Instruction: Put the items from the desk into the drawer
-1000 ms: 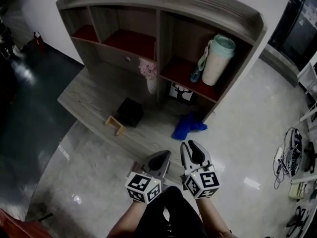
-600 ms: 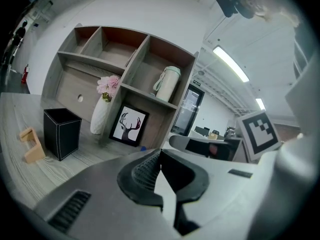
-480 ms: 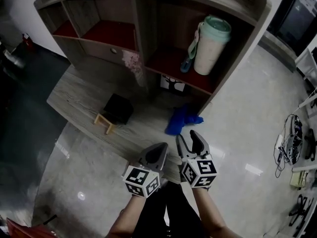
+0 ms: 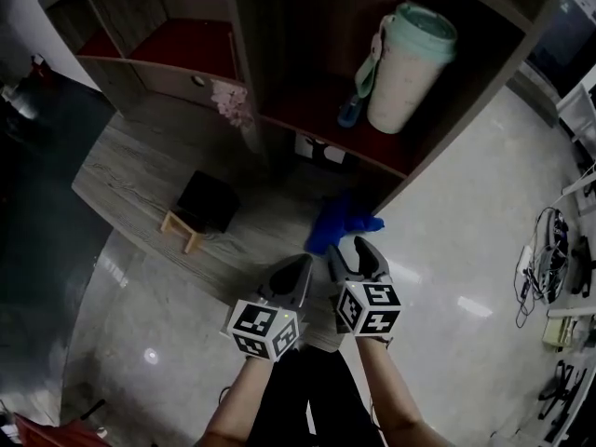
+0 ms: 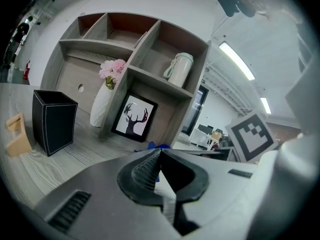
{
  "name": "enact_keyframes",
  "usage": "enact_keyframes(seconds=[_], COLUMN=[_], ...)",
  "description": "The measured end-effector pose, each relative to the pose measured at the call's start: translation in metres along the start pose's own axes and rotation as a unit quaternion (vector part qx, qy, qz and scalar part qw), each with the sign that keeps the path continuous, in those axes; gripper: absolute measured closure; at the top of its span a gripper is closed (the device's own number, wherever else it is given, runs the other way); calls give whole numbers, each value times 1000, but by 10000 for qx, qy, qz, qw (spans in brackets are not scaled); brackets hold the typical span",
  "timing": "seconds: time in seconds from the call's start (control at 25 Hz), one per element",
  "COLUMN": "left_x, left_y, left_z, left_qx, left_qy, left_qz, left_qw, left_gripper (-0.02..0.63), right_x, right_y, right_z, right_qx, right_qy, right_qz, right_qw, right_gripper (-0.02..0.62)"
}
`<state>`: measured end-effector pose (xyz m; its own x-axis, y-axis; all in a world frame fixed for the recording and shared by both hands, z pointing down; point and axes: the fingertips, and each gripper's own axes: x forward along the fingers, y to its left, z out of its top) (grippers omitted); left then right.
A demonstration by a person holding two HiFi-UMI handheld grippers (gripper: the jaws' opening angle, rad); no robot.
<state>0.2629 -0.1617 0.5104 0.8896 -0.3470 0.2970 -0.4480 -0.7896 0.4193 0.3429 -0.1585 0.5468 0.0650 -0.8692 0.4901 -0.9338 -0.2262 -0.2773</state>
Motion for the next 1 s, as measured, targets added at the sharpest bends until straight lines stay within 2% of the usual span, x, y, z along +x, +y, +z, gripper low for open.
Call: enact_keyframes(seconds=[0.28, 0.72, 1.0], left_x=[22, 33, 36], left_y=[14, 38, 46], left_z=[-2, -7, -13], left_qx=[-110, -246, -304], left_qy=[6, 54, 120], left_qz=[60, 226, 270], left_qw=[9999, 9994, 9991], left_gripper=[595, 595, 595], right_x=[30, 70, 79], right_y=[-11, -29, -37], right_z=[-13, -38, -47], right_qx=[104, 469, 144], right_qy=[430, 1205, 1429], right_qz=[-95, -596, -903], right_qw=[9990, 9898, 9855], right_gripper=[327, 321, 324])
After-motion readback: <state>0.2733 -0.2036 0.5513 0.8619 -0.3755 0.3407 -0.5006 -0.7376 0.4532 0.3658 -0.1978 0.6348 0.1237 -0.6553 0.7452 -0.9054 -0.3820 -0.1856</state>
